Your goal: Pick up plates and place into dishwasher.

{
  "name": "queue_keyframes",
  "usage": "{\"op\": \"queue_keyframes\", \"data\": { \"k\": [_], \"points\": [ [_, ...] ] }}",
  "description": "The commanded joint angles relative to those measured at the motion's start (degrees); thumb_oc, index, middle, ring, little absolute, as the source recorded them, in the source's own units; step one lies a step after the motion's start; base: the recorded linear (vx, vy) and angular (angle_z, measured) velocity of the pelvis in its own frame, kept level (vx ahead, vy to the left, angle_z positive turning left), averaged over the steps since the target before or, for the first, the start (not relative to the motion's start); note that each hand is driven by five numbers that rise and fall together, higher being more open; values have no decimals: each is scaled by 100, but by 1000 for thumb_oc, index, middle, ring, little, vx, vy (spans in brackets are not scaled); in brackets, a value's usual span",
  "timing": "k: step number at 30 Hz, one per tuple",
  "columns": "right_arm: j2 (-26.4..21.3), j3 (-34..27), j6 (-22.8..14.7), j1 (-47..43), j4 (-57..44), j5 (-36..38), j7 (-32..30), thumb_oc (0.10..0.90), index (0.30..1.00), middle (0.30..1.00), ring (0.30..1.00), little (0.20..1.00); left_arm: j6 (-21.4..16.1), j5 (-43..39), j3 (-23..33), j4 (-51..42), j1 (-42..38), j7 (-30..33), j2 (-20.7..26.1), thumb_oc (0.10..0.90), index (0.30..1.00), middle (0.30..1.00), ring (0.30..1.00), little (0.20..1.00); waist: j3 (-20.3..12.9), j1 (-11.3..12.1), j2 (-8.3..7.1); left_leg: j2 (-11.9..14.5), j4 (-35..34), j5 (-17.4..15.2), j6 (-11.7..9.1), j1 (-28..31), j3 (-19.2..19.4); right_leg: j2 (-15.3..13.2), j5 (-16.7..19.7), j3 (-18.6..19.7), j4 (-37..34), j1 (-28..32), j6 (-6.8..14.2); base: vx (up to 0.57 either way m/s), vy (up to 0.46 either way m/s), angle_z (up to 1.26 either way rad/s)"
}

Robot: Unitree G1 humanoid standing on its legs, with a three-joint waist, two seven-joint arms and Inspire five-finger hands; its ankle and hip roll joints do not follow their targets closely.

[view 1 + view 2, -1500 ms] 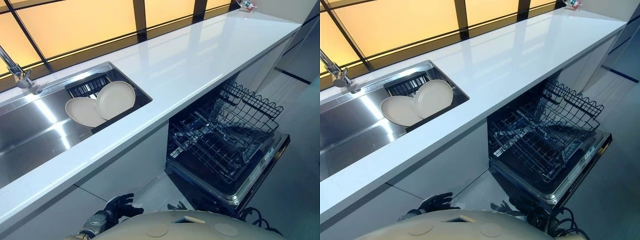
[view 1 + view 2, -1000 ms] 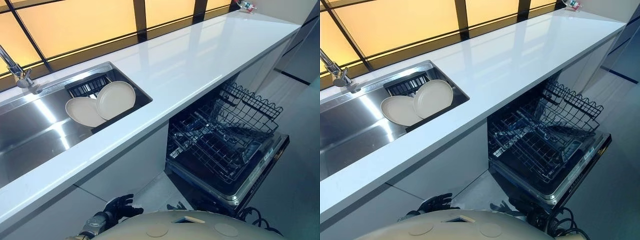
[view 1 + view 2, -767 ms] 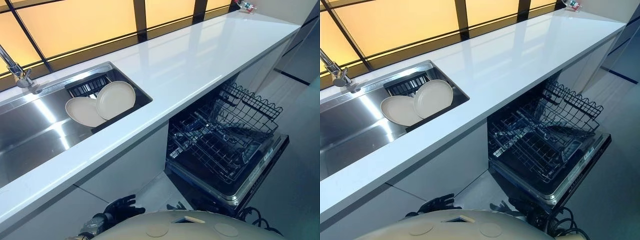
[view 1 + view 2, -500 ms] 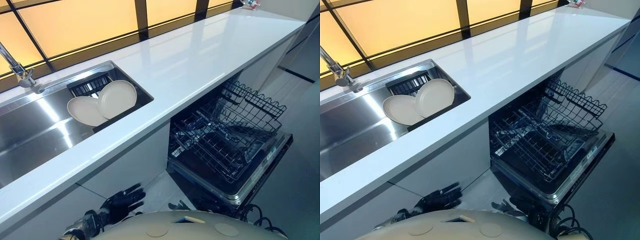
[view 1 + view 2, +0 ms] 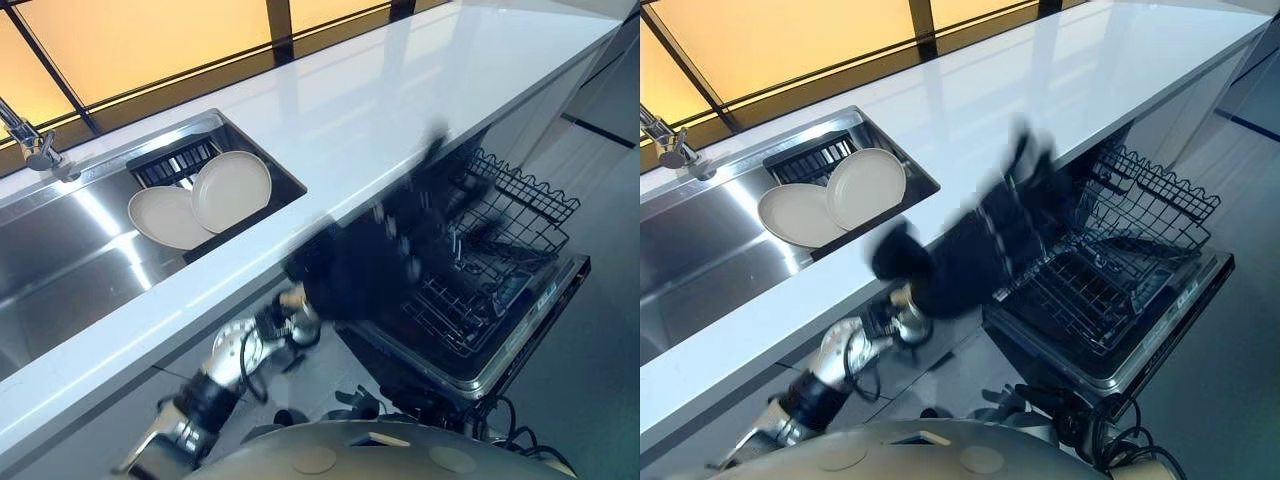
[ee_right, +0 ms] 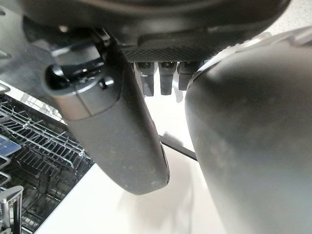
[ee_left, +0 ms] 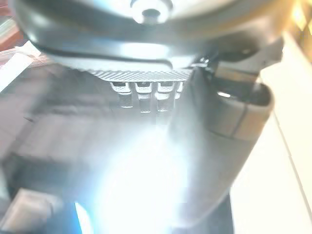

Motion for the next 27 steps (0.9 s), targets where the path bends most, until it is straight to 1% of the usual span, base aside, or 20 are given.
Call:
{"op": "queue_keyframes", "data": {
  "k": [1, 2, 3, 4, 5, 6, 7, 8, 9, 11, 12, 13, 14, 18, 19, 20, 22, 23, 24, 27],
  "points": [
    [184, 58, 78, -308, 164, 308, 183, 800, 900, 900, 900, 900, -2011, 1172, 501, -314, -522, 1353, 222, 800, 900, 900, 900, 900, -6, -18, 158, -482, 41, -538, 377, 19, -126, 249, -464, -152, 716, -271, 190, 0, 0, 0],
    [181, 52, 73, -290, 156, 305, 182, 800, 900, 900, 900, 900, -2161, 1417, 577, -324, -548, 1484, 303, 800, 900, 900, 900, 900, -10, -16, 157, -483, 41, -536, 377, 23, -129, 246, -461, -153, 710, -264, 194, 0, 0, 0],
    [166, 33, 61, -245, 142, 310, 174, 800, 900, 900, 900, 900, -2563, 2062, 745, -324, -604, 1999, 505, 800, 900, 900, 900, 900, -23, -7, 159, -484, 41, -529, 377, 30, -139, 239, -451, -156, 693, -248, 203, 35, 10, 1],
    [136, -10, 42, -177, 142, 299, 190, 800, 900, 900, 900, 900, -2825, 2640, 994, -262, -686, 2627, 817, 800, 900, 900, 900, 900, -50, 16, 169, -485, 41, -524, 375, 40, -160, 232, -446, -163, 666, -220, 213, 58, 21, 2],
    [120, -76, 3, -113, 167, 240, 205, 800, 900, 900, 900, 900, -3096, 3859, 1301, -152, -799, 3487, 1125, 800, 900, 900, 900, 900, -80, 43, 185, -487, 41, -519, 372, 51, -197, 224, -445, -176, 648, -198, 224, 58, 24, 2],
    [116, -81, -17, -83, 174, 240, 213, 800, 900, 900, 900, 900, -3126, 4246, 1411, -96, -850, 3713, 1254, 800, 900, 900, 900, 900, -91, 49, 188, -488, 41, -521, 375, 58, -204, 223, -450, -181, 646, -190, 223, 61, 24, 2],
    [112, -116, -28, -39, 186, 251, 206, 800, 900, 900, 900, 900, -2977, 5028, 1666, 9, -963, 4257, 1535, 800, 900, 900, 900, 900, -123, 69, 198, -495, 41, -522, 370, 68, -236, 220, -460, -186, 643, -177, 222, 54, 20, 3],
    [96, -135, -22, -26, 204, 271, 196, 800, 900, 900, 900, 900, -2824, 5440, 1841, 115, -1082, 4589, 1768, 800, 900, 900, 900, 900, -146, 81, 206, -498, 41, -530, 373, 77, -251, 225, -472, -196, 639, -164, 215, 59, 22, 4],
    [87, -152, -31, -23, 230, 270, 195, 800, 900, 900, 900, 900, -2808, 5669, 1932, 224, -1185, 4758, 1915, 800, 900, 900, 900, 900, -160, 84, 213, -504, 41, -532, 376, 84, -264, 230, -478, -196, 640, -158, 215, 46, 17, 4],
    [65, -179, -26, -44, 297, 297, 193, 800, 900, 900, 900, 900, -2566, 6281, 2115, 406, -1381, 4920, 2176, 800, 900, 900, 900, 900, -199, 101, 213, -510, 41, -539, 371, 91, -275, 237, -494, -191, 649, -155, 207, 50, 19, 3],
    [51, -206, -21, -69, 347, 323, 176, 800, 900, 900, 900, 900, -2269, 6948, 2243, 473, -1580, 4981, 2459, 800, 900, 900, 900, 900, -225, 111, 218, -518, 42, -542, 365, 96, -284, 246, -501, -179, 654, -155, 201, 53, 23, 2],
    [51, -216, -29, -83, 373, 325, 174, 800, 900, 900, 900, 900, -2121, 7097, 2260, 481, -1672, 5007, 2555, 800, 900, 900, 900, 900, -230, 115, 217, -522, 43, -543, 364, 95, -294, 249, -504, -175, 655, -155, 198, 55, 37, 1],
    [30, -216, -39, -112, 427, 346, 168, 800, 900, 900, 900, 900, -1885, 7467, 2284, 599, -1864, 5008, 2773, 800, 900, 900, 900, 900, -248, 115, 224, -531, 43, -551, 364, 97, -298, 258, -511, -155, 660, -161, 196, 37, 35, 4],
    [7, -249, -92, -160, 532, 321, 161, 800, 900, 900, 900, 900, -1403, 8344, 2142, 1031, -2307, 5051, 3238, 800, 900, 900, 900, 900, -249, 86, 241, -541, 46, -573, 370, 114, -255, 261, -509, -134, 694, -188, 215, 37, 51, 11],
    [-9, -260, -106, -157, 553, 299, 165, 800, 900, 900, 900, 900, -1285, 8494, 2072, 1168, -2416, 5061, 3387, 800, 900, 900, 900, 900, -249, 73, 255, -548, 48, -579, 373, 120, -242, 259, -504, -133, 707, -197, 228, 39, 70, 3],
    [-26, -268, -123, -165, 587, 268, 170, 800, 900, 900, 900, 900, -1199, 8830, 1939, 1440, -2594, 5070, 3559, 800, 900, 900, 900, 900, -243, 46, 268, -555, 52, -589, 380, 128, -217, 252, -498, -127, 728, -214, 242, 45, 78, 1],
    [-63, -283, -143, -177, 654, 234, 204, 800, 900, 900, 900, 900, -995, 8779, 1684, 1874, -2893, 4975, 3796, 800, 900, 900, 900, 900, -229, 19, 285, -567, 62, -608, 386, 136, -183, 244, -494, -120, 759, -236, 268, 47, 80, -2],
    [-94, -290, -150, -173, 680, 190, 230, 800, 900, 900, 900, 900, -983, 8819, 1517, 2234, -3054, 4882, 3907, 800, 900, 900, 900, 900, -221, -9, 302, -578, 69, -614, 390, 139, -163, 237, -486, -113, 779, -253, 284, 38, 58, -6],
    [-90, -295, -151, -175, 684, 187, 233, 800, 900, 900, 900, 900, -965, 8809, 1472, 2293, -3103, 4860, 3922, 800, 900, 900, 900, 900, -217, -6, 298, -579, 70, -615, 392, 139, -160, 237, -486, -112, 783, -256, 286, 43, 61, -7],
    [-137, -300, -185, -156, 724, 122, 244, 800, 900, 900, 900, 900, -727, 8745, 971, 3241, -3518, 4517, 4123, 800, 900, 900, 900, 900, -192, -90, 342, -604, 81, -629, 405, 141, -85, 214, -461, -104, 834, -312, 343, 59, 85, -8]
  ]
}}
